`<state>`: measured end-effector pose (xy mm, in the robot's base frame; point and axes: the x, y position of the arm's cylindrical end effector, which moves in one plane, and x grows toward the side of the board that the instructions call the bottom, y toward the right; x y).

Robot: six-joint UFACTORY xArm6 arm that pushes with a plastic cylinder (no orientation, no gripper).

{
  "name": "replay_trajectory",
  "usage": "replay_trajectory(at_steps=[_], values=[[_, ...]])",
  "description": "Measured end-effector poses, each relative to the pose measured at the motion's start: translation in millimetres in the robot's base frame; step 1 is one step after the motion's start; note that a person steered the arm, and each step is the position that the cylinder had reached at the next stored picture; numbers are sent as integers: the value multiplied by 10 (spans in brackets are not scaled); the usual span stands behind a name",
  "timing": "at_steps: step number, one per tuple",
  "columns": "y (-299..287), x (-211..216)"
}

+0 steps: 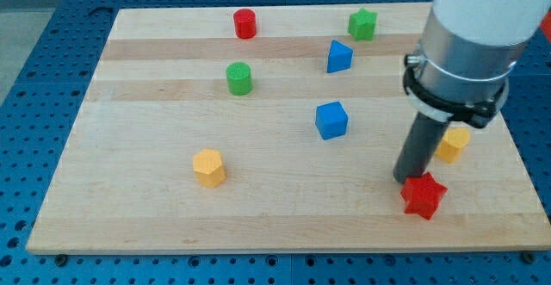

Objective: Move the red star to the bottom right

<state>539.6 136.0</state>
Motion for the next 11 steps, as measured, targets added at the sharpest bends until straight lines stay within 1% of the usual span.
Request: replay_trajectory(at_steps=[1,2,3,4,7,9,10,11], values=[[-307,-6],[-318,194],[-317,272],[-227,272],[319,272],[479,293],[465,293],[306,113]])
